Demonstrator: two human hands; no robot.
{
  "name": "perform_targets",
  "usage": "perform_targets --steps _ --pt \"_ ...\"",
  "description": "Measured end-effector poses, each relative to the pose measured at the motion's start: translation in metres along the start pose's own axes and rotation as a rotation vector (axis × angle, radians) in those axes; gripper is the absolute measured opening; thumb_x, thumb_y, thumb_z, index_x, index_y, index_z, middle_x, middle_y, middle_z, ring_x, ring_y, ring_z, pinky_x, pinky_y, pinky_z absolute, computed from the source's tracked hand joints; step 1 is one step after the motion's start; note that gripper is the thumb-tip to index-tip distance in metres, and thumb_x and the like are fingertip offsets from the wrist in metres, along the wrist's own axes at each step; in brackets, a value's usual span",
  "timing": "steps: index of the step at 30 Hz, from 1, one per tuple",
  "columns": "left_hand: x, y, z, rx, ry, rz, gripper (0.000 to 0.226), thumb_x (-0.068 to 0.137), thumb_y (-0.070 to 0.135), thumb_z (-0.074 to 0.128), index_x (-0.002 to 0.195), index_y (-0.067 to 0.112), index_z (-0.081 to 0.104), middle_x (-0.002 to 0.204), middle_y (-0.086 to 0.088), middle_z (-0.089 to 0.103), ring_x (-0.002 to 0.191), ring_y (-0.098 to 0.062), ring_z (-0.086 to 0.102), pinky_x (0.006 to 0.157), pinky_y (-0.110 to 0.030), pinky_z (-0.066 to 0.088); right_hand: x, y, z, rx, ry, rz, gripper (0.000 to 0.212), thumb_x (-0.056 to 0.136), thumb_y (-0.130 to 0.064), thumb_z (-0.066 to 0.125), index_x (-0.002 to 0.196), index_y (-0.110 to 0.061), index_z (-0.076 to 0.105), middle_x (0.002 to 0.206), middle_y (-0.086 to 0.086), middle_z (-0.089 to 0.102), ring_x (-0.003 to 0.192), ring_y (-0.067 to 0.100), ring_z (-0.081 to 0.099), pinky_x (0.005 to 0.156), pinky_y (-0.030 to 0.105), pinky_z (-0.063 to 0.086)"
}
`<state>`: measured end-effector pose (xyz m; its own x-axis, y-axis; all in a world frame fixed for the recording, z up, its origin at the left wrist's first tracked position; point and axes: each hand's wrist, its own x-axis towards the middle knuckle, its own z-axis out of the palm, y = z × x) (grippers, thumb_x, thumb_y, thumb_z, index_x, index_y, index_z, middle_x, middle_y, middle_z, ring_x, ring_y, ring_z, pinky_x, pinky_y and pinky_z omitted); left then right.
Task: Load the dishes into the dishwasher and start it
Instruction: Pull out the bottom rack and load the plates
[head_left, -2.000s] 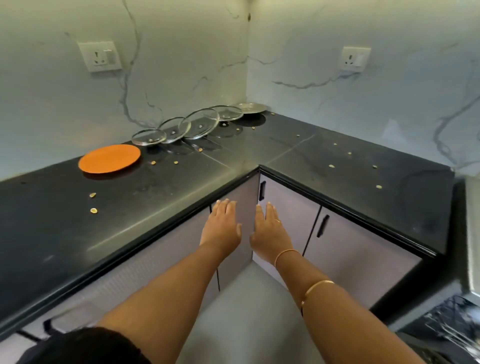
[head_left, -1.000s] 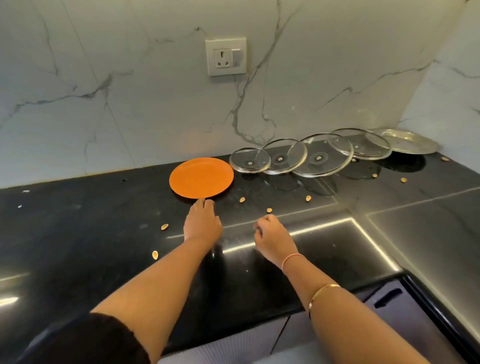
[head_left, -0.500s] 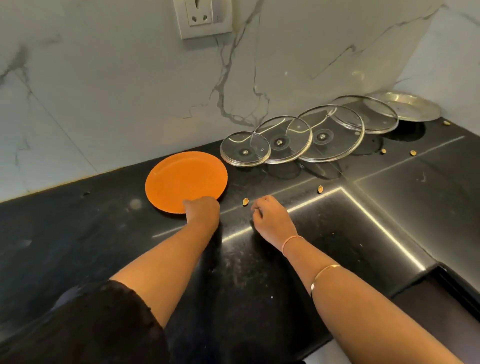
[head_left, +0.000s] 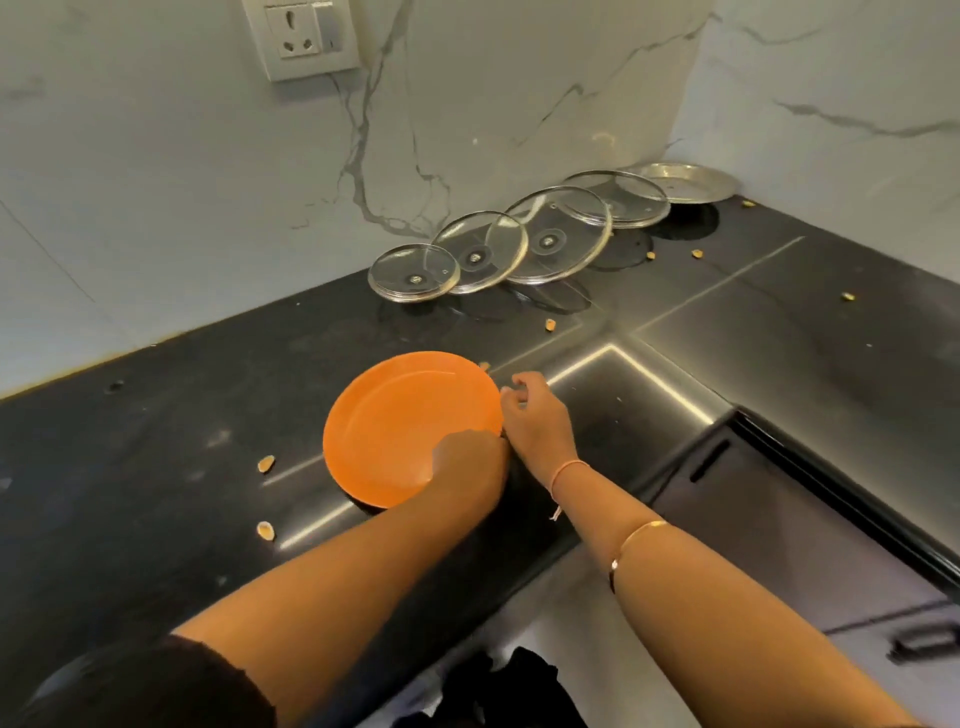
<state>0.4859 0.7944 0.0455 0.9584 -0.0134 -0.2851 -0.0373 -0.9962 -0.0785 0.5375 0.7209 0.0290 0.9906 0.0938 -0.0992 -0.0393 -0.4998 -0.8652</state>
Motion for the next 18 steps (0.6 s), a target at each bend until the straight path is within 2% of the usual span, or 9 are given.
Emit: perform_targets --steps 3,6,7,8,9,10,11,14,18 --pt "-0.036 0.049 -0.009 -0.004 0.044 0.065 0.028 0.097 0.010 0.039 0.108 0.004 0.063 0.112 -0.013 0.064 0.105 -0.032 0.060 0.072 -0.034 0.042 -0.034 0.029 -0.042 0.125 0.100 0.133 0.030 0.092 -0.031 0.052 0.112 -0.009 0.056 0.095 0.005 0.063 0.093 0.025 0.059 0.080 0.032 0.049" --pt "-0.077 0.110 -0.017 -0.090 0.187 0.168 0.028 0.097 0.019 0.042 0.105 0.006 0.066 0.108 -0.013 0.067 0.099 -0.031 0.064 0.068 -0.030 0.040 -0.080 0.051 -0.092 0.341 0.178 0.279 0.026 0.093 -0.033 0.053 0.086 -0.008 0.055 0.075 0.004 0.055 0.074 0.021 0.051 0.051 0.012 0.040" --pt "-0.090 0.129 -0.017 -0.096 0.305 0.221 0.022 0.092 0.022 0.053 0.097 0.009 0.069 0.097 -0.012 0.070 0.089 -0.028 0.068 0.061 -0.027 0.038 -0.094 0.057 -0.109 0.462 0.188 0.336 0.027 0.092 -0.034 0.054 0.088 -0.008 0.056 0.077 0.005 0.057 0.075 0.021 0.053 0.057 0.014 0.045" --pt "-0.105 0.143 -0.019 -0.080 0.374 0.256 0.015 0.079 0.027 0.070 0.079 0.013 0.072 0.076 -0.008 0.071 0.068 -0.023 0.069 0.050 -0.023 0.032 -0.108 0.062 -0.123 0.564 0.201 0.382 0.030 0.091 -0.036 0.056 0.095 -0.007 0.058 0.086 0.008 0.061 0.081 0.022 0.057 0.072 0.020 0.050" --pt "-0.117 0.158 -0.018 -0.097 0.393 0.272 0.023 0.058 0.031 0.085 0.056 0.014 0.068 0.052 -0.004 0.064 0.044 -0.017 0.062 0.042 -0.017 0.021 -0.124 0.068 -0.138 0.626 0.221 0.405 0.032 0.088 -0.038 0.058 0.098 -0.007 0.059 0.095 0.013 0.064 0.087 0.024 0.059 0.081 0.031 0.052" --pt "-0.123 0.169 -0.015 -0.140 0.392 0.310 0.035 0.039 0.030 0.092 0.042 0.015 0.060 0.037 -0.001 0.053 0.028 -0.015 0.051 0.041 -0.012 0.009 -0.138 0.073 -0.151 0.633 0.242 0.410 0.029 0.086 -0.036 0.059 0.096 -0.009 0.059 0.098 0.020 0.063 0.085 0.025 0.057 0.078 0.037 0.051" --pt "-0.129 0.183 -0.009 -0.214 0.404 0.375 0.041 0.031 0.028 0.093 0.036 0.016 0.054 0.031 0.000 0.046 0.022 -0.014 0.043 0.044 -0.010 0.002 -0.157 0.079 -0.166 0.615 0.278 0.406 0.021 0.086 -0.031 0.059 0.090 -0.011 0.057 0.093 0.024 0.060 0.079 0.025 0.054 0.068 0.034 0.047" --pt "-0.163 0.220 0.012 -0.226 0.466 0.530 0.040 0.037 0.021 0.093 0.039 0.019 0.053 0.030 0.003 0.043 0.020 -0.012 0.037 0.049 -0.009 -0.008 -0.206 0.096 -0.201 0.510 0.371 0.415 0.011 0.087 -0.012 0.051 0.077 -0.012 0.046 0.075 0.012 0.045 0.067 0.022 0.042 0.052 0.026 0.034" --pt "-0.202 0.260 0.024 -0.233 0.447 0.691 0.038 0.047 0.024 0.091 0.045 0.021 0.053 0.032 0.005 0.042 0.022 -0.010 0.033 0.049 -0.013 -0.012 -0.272 0.121 -0.231 0.398 0.556 0.409 0.017 0.083 -0.003 0.043 0.070 -0.012 0.039 0.072 0.010 0.040 0.069 0.022 0.037 0.058 0.033 0.034"
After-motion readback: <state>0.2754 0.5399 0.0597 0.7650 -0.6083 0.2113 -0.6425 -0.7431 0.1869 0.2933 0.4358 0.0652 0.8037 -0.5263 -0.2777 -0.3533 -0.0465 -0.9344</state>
